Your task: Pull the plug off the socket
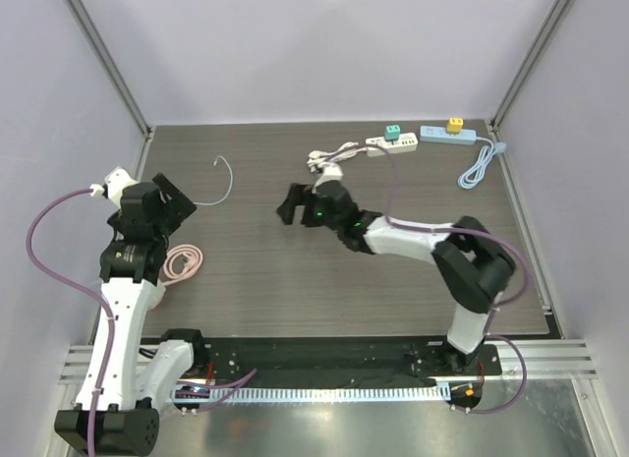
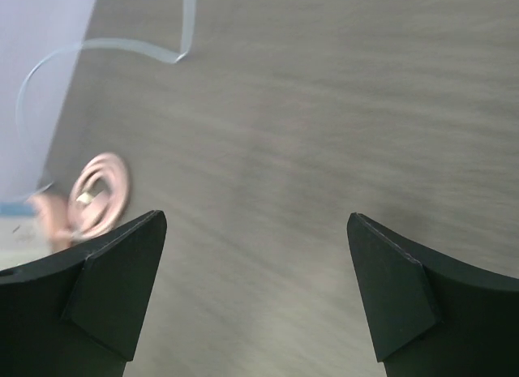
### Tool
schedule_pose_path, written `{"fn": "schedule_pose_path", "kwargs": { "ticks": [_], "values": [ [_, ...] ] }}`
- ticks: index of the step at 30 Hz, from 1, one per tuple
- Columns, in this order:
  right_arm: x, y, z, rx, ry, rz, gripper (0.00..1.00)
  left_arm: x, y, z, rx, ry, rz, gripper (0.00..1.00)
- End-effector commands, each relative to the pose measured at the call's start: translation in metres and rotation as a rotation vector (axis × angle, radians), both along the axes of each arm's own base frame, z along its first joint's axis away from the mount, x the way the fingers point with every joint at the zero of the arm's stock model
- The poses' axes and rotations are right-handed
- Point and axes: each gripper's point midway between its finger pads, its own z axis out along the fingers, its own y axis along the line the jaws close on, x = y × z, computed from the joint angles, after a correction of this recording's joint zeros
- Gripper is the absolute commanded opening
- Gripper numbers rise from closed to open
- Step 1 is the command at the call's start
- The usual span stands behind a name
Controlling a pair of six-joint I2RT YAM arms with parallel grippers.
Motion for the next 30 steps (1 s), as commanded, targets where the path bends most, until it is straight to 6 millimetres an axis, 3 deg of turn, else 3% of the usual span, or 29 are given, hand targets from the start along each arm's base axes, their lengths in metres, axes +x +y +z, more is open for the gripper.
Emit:
{"fn": "schedule_pose_path", "kwargs": {
  "ticks": [1,2,3,4,5,6,11,12,14,18,19,24,30],
  "values": [
    [-0.025,0.074,0.023,0.123,0.07,0.115,1.0,-0.014,0.003,0.004,0.015,0.034,0.005,1.0],
    [-0.039,0.097,0.004,0.113,0.112,0.15,0.99,-0.015,0.003,0.004,0.018,0.032,-0.003,1.0],
    [-0.037,0.115,0.016,0.157,0.113,0.163,0.96,-0.016,0.002,0.005,0.018,0.026,-0.008,1.0],
    [-0.047,0.132,-0.003,0.15,0.151,0.19,0.9,-0.017,0.001,0.005,0.019,0.026,-0.017,1.0],
    [-0.05,0.143,-0.008,0.161,0.168,0.2,0.87,-0.018,0.001,0.005,0.021,0.025,-0.022,1.0],
    [-0.051,0.16,0.002,0.213,0.183,0.21,0.84,-0.018,0.0,0.007,0.023,0.02,-0.029,1.0],
    [-0.073,0.213,-0.021,0.264,0.263,0.303,0.77,-0.019,-0.001,0.012,0.037,0.009,-0.047,1.0],
    [-0.075,0.225,-0.03,0.269,0.275,0.317,0.71,-0.019,-0.001,0.012,0.044,0.012,-0.053,1.0],
    [-0.077,0.235,-0.035,0.299,0.305,0.324,0.64,-0.019,-0.002,0.014,0.048,0.012,-0.063,1.0],
    [-0.085,0.257,-0.045,0.325,0.339,0.345,0.65,-0.019,-0.006,0.014,0.055,0.017,-0.101,1.0],
    [-0.091,0.261,-0.056,0.315,0.353,0.354,0.66,-0.019,-0.006,0.014,0.059,0.018,-0.105,1.0],
    [-0.105,0.282,-0.065,0.322,0.372,0.383,0.67,-0.02,-0.007,0.016,0.061,0.009,-0.118,1.0],
    [-0.116,0.292,-0.084,0.295,0.411,0.381,0.61,-0.018,-0.013,0.019,0.048,-0.003,-0.147,1.0]
  ]
}}
